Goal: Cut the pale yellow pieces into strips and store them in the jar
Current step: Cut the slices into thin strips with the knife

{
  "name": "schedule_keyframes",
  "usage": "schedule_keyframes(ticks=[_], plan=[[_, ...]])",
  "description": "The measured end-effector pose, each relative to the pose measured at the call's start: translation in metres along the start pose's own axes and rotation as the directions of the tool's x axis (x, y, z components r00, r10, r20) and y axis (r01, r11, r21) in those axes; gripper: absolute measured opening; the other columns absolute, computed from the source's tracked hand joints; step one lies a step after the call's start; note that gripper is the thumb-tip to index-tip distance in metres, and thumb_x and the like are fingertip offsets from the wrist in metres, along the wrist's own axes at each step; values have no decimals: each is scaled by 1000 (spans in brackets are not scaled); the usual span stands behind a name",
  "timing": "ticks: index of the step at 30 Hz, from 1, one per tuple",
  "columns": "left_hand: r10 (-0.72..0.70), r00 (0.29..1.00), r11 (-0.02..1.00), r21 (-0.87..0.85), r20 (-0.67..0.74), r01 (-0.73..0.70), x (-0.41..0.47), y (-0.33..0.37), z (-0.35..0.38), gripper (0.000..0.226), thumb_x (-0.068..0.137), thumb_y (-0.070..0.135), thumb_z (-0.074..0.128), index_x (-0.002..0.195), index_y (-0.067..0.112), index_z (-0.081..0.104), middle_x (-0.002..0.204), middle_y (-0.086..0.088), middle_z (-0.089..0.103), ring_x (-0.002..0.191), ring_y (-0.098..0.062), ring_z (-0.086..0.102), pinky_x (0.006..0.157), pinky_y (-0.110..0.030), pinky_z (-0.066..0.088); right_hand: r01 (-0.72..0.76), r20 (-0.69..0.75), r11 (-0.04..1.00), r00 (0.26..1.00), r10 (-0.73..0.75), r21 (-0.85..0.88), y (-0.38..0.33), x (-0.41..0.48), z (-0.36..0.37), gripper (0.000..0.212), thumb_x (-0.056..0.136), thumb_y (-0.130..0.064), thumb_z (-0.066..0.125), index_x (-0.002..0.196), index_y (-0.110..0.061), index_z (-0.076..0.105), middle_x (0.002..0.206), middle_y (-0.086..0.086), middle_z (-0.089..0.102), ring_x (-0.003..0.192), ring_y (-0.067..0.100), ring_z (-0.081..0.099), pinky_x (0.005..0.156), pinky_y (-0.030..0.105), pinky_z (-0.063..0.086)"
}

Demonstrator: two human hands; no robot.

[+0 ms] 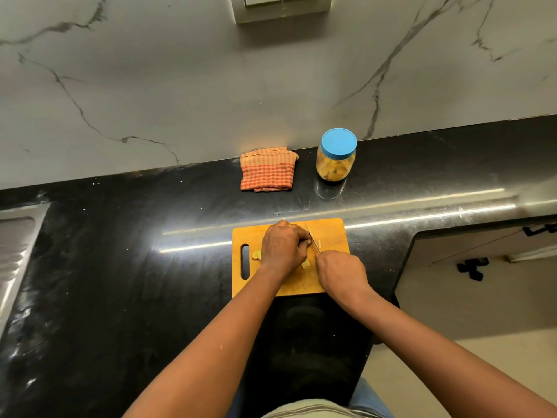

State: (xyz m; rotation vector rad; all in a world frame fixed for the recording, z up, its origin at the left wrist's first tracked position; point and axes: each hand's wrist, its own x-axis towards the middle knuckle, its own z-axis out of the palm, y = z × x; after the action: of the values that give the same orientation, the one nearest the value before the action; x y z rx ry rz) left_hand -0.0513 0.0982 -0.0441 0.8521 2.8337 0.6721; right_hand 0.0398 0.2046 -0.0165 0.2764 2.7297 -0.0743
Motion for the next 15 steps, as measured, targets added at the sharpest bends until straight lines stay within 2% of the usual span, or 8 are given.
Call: schedule_keyframes(ticks=[6, 11, 15], plan=[[-40, 999, 998, -42, 2, 40, 0, -3, 0, 14, 84, 30, 72, 96, 27, 78, 94, 11, 75, 91, -12, 59, 77, -30, 51, 3, -85, 1000, 996, 0, 29, 13, -16, 9, 29, 102, -21, 36, 98, -15, 63, 90, 3, 67, 77, 24, 66, 60, 32, 46], [-107, 994, 992, -59, 28, 109, 0, -4, 1, 19, 84, 38, 72, 101, 29, 77, 99, 10, 73, 95, -10, 59, 78, -27, 50, -48, -158, 985, 985, 74, 165, 15, -21, 11, 40, 104, -36, 28, 95, -16, 62, 90, 4, 68, 79, 25, 66, 60, 32, 43], [-107, 994, 991, -79, 38, 110, 0, -5, 0, 20, 84, 37, 72, 101, 28, 77, 100, 11, 73, 97, -9, 59, 79, -28, 50, -4, -188, 971, 981, 50, 240, 12, -25, 6, 37, 103, -31, 31, 92, -14, 62, 88, 5, 65, 78, 26, 64, 62, 34, 49]])
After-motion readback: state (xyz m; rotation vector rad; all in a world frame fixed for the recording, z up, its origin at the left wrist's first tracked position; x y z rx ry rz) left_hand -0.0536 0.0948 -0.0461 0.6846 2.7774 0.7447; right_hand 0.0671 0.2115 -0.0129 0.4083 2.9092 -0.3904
